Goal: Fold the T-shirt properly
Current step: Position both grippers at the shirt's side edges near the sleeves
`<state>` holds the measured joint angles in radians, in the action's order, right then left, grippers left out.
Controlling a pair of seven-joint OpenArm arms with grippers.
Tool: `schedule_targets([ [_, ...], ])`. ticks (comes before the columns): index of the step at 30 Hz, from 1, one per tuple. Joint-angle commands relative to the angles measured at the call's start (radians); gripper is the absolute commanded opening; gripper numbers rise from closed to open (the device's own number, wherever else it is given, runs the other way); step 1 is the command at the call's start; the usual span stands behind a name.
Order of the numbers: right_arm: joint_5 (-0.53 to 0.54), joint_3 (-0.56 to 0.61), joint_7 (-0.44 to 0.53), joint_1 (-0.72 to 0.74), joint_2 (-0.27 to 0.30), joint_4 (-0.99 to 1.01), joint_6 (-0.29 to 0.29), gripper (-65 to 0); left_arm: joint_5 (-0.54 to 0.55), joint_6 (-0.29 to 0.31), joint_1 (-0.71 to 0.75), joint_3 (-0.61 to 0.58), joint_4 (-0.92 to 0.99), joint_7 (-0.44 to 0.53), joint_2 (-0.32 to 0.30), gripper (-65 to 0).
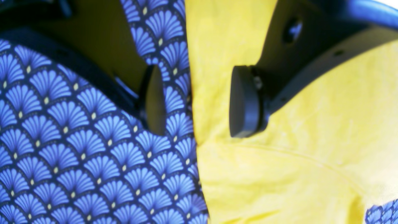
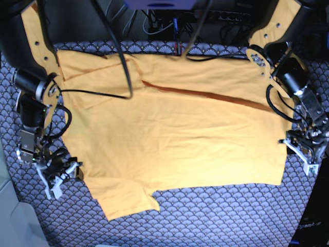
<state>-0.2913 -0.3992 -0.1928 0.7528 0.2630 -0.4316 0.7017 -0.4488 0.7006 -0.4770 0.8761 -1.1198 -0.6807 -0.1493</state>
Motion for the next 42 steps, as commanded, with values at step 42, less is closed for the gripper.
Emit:
schedule_targets([
  [42,0.014,0.003,0.155,-0.069,-0.015,0.053,-0.004,-34.8,0.009,-0.002,0.102,0.004,-0.156,0.013,0.063,-32.2],
])
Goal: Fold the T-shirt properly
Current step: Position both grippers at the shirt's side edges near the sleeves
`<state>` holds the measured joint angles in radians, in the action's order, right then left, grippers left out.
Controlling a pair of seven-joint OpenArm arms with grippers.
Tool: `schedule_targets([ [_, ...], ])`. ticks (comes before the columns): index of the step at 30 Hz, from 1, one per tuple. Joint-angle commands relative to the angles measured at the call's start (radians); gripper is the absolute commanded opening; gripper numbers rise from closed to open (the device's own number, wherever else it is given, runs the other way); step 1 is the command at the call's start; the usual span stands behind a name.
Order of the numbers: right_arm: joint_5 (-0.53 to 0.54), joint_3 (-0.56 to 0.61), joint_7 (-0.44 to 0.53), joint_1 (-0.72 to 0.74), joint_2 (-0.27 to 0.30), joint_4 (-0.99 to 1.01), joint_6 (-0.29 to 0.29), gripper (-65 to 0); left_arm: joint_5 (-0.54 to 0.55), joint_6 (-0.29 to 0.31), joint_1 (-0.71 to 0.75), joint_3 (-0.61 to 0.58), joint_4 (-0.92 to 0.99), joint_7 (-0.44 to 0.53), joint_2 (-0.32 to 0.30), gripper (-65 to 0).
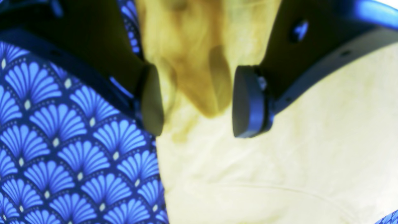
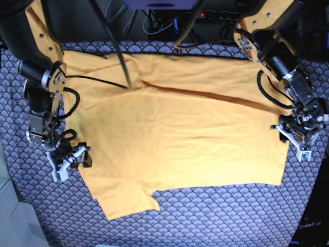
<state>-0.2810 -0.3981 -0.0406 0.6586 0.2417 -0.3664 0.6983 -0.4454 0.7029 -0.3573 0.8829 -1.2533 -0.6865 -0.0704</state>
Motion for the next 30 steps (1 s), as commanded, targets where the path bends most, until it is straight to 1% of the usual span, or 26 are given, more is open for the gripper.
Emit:
schedule_targets([
  [1,0.004,0.001,0.003,0.025,0.006,-0.012,0.0,-37.7,0.007,-0.005,-0.01,-0.003,-0.022,0.018,-0.016,-32.2],
  [4,0.004,0.003,0.003,0.025,0.006,-0.012,0.0,-49.0,0.007,-0.005,-0.007,-0.005,-0.022,0.021,-0.016,-32.2],
  [7,0.004,0.057,0.003,0.025,0.006,-0.012,0.0,-59.4,0.007,-0.005,-0.007,-0.005,-0.022,0.021,-0.016,-32.2],
  [10,0.006,0.113,0.003,0.023,0.006,-0.012,0.0,-64.9,0.007,-0.005,-0.007,-0.005,-0.022,0.021,-0.015,-32.2],
  [14,0.006,0.124,0.005,0.008,0.006,-0.032,0.0,-65.0,0.007,-0.005,-0.007,-0.008,-0.022,0.023,-0.013,-32.2],
  [22,0.01,0.12,-0.009,-0.035,0.005,-0.204,0.0,-65.0,0.009,-0.005,-0.009,-0.008,-0.022,0.018,-0.013,-32.2],
  [26,0.01,0.12,-0.064,-0.035,0.006,-0.208,0.0,-65.0,0.009,-0.005,-0.009,-0.008,-0.022,0.018,-0.012,-32.2],
  [30,0.01,0.12,-0.069,-0.035,0.009,-0.208,0.0,-64.7,0.01,-0.005,-0.009,-0.008,-0.022,0.018,-0.012,-32.2],
])
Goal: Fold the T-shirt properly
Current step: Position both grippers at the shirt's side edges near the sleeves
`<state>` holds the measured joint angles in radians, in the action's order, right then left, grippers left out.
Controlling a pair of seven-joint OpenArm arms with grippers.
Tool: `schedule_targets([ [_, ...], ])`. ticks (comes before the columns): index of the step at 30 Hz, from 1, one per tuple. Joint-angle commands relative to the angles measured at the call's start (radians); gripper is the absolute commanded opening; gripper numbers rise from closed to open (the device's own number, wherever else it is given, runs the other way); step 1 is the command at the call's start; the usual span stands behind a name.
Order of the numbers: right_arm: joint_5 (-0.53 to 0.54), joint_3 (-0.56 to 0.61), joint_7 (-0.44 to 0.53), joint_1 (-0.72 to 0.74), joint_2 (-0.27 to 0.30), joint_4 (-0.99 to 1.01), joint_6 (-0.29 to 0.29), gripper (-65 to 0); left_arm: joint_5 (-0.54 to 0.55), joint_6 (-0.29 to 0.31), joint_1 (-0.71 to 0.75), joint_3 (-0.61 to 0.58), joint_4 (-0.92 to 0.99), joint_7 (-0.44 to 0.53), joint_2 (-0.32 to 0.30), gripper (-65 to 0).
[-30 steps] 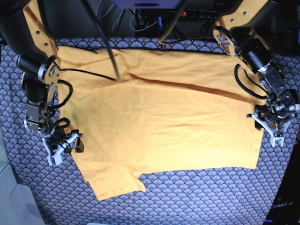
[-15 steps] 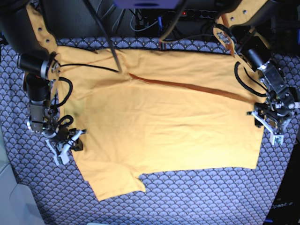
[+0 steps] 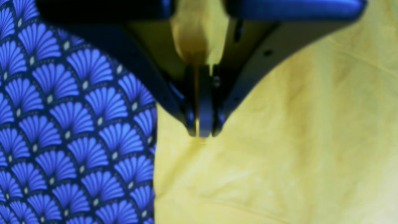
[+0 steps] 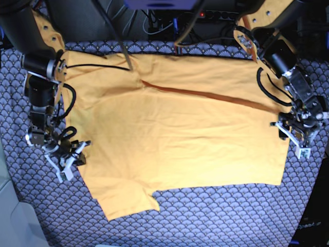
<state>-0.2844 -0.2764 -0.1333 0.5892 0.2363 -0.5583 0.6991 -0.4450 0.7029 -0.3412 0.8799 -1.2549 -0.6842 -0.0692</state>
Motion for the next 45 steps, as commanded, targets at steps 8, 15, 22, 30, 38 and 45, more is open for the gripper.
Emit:
schedule_targets([
  [8,0.014,-0.021,0.033,0.035,0.018,-0.016,-0.001,-37.2,0.01,-0.005,-0.025,-0.005,-0.021,0.016,-0.011,-32.2],
  [15,0.011,-0.07,0.033,0.067,0.018,-0.012,-0.001,-29.3,0.01,-0.005,-0.023,-0.001,-0.021,0.016,-0.011,-32.2],
  [22,0.011,-0.068,0.033,0.065,0.013,-0.012,-0.001,-28.8,0.01,-0.005,-0.008,0.0,-0.021,0.016,-0.011,-32.2],
  [30,0.012,-0.073,0.033,0.061,0.016,-0.012,-0.066,-28.8,0.01,-0.005,-0.005,0.0,-0.021,0.016,-0.011,-32.2],
  [38,0.014,-0.074,0.033,0.041,0.013,-0.012,-0.078,-29.0,0.01,-0.005,0.006,0.0,-0.021,0.016,-0.011,-32.2],
  [45,0.014,-0.074,0.036,0.022,0.01,0.037,-0.078,-29.0,0.01,-0.005,0.026,0.002,-0.026,0.019,-0.011,-32.2],
])
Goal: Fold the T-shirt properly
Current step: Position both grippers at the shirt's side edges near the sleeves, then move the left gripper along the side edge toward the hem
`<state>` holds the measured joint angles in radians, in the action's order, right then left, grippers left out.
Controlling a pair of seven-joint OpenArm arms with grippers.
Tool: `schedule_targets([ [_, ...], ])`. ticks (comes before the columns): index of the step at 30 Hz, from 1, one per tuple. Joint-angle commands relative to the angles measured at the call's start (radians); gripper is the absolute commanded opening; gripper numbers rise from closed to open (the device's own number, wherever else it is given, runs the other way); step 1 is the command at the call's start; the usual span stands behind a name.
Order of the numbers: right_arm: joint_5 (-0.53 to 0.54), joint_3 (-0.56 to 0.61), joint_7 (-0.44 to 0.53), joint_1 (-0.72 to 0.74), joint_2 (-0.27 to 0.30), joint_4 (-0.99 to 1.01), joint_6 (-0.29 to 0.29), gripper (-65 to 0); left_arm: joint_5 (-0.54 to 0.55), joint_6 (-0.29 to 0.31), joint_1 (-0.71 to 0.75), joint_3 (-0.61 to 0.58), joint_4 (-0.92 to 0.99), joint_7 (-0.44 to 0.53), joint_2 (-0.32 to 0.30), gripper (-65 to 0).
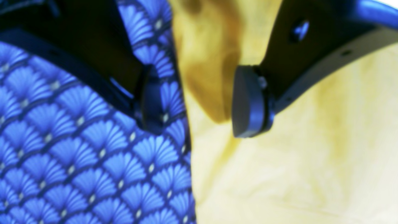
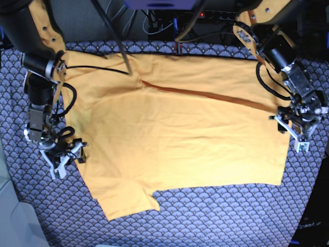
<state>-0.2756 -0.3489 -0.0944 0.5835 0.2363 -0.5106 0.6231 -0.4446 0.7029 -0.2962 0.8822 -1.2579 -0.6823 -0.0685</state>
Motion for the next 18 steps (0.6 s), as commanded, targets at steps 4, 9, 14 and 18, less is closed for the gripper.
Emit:
schedule_targets([
  [4,0.002,0.004,0.046,0.026,0.011,0.042,-0.002,-29.2,0.011,-0.005,-0.008,-0.001,-0.038,0.02,-0.012,-32.2],
  [9,0.0,0.004,0.081,0.023,0.011,0.053,-0.001,-33.9,0.011,-0.005,-0.011,-0.001,-0.039,0.022,-0.004,-32.2],
  [14,0.0,0.004,0.127,0.026,0.011,0.048,0.002,-58.4,0.011,-0.005,-0.021,-0.007,-0.029,0.023,-0.009,-32.2],
  [18,0.0,0.004,0.127,0.028,0.015,0.048,0.002,-65.0,0.005,-0.005,-0.067,-0.008,-0.024,0.025,-0.011,-32.2],
])
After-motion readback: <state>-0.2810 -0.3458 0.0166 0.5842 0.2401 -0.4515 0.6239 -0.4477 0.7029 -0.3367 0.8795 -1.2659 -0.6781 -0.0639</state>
